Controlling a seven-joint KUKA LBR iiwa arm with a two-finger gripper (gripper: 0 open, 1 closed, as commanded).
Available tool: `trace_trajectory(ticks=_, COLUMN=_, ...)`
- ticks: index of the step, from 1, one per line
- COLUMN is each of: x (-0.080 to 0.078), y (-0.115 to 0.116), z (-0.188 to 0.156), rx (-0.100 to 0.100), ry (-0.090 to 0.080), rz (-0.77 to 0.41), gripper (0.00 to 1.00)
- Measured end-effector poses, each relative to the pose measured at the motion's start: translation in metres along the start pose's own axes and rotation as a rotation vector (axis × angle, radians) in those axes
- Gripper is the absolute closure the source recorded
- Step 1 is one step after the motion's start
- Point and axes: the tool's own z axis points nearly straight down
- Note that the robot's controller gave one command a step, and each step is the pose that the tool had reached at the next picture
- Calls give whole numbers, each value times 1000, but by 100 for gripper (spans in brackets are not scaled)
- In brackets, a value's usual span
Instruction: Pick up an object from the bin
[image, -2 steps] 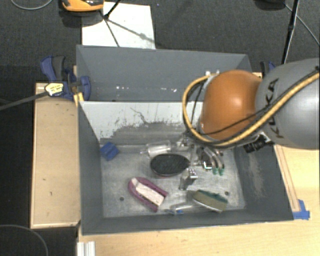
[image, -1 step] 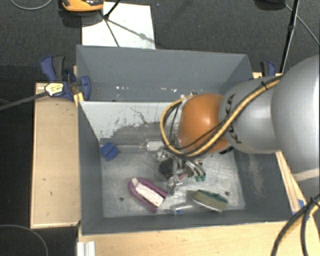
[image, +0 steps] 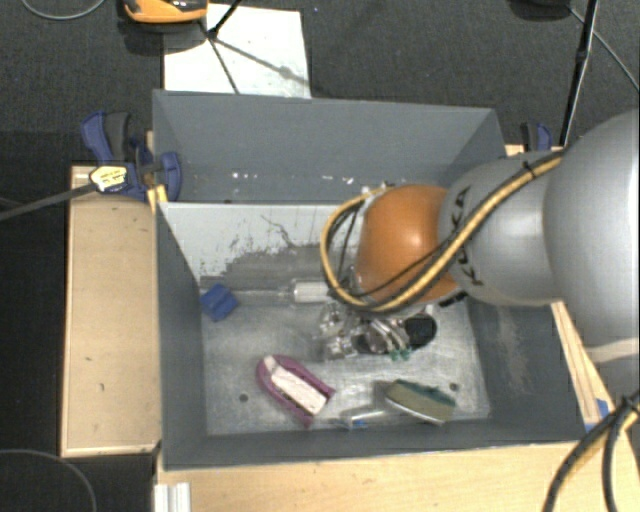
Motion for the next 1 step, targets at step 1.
trace_trajectory(ticks=1, x=3, y=0, z=2, rx=1, ry=8, rz=2, gripper=0)
